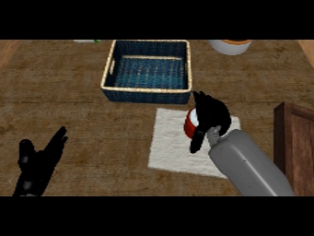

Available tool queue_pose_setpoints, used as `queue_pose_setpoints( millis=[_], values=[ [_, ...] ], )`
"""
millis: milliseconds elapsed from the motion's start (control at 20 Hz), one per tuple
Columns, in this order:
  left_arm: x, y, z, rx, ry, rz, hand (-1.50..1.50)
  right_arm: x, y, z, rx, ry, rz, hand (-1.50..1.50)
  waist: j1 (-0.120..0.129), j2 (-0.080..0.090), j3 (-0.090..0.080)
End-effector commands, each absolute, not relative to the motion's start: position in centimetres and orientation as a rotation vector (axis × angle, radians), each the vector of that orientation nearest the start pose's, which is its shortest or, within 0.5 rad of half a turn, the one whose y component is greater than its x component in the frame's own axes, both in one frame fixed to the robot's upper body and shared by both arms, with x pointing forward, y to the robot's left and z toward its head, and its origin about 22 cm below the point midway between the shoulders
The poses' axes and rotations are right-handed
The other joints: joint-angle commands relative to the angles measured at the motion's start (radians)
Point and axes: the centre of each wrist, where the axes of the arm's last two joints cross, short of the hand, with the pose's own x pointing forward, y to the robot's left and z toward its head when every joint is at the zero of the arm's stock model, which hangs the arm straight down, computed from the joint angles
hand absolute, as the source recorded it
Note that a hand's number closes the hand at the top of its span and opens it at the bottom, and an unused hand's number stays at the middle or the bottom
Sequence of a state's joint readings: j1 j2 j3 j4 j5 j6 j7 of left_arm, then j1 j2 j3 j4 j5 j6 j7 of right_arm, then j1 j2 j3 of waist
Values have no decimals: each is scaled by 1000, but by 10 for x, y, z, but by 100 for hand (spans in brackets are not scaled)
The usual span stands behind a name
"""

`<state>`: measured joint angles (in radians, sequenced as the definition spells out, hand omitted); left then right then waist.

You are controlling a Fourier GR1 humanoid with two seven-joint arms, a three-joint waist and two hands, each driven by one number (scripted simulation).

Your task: Pick the can from the placemat and place it in the basket

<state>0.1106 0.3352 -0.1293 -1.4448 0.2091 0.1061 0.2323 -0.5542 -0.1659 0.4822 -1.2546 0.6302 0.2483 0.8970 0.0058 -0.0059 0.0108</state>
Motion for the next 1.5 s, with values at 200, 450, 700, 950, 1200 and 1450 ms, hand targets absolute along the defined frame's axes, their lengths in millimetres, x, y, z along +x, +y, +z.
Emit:
queue_pose_setpoints(
  millis=[200, 450, 700, 950, 1200, 1450],
  values=[
    [188, 297, -44, 152, -1021, -28, 0, 325, -107, 42, -774, -817, 1143, 150, 1, 5, -11],
    [204, 297, -51, 159, -1017, -53, 0, 330, -103, 40, -875, -866, 1236, 150, 0, 7, -11],
    [197, 312, -48, 161, -1013, -11, 0, 320, -122, 33, -873, -858, 1257, 150, -4, 5, -11],
    [213, 279, -40, 107, -1038, -158, 0, 294, 1, 74, -910, -942, 1287, 150, 134, 18, -13],
    [234, 262, -32, 76, -1070, -190, 0, 298, 25, 102, -995, -1016, 1243, 150, 178, 29, -15],
    [234, 254, -37, 63, -1055, -192, 0, 301, 34, 144, -921, -1242, 960, 150, 177, 23, -12]
  ],
)
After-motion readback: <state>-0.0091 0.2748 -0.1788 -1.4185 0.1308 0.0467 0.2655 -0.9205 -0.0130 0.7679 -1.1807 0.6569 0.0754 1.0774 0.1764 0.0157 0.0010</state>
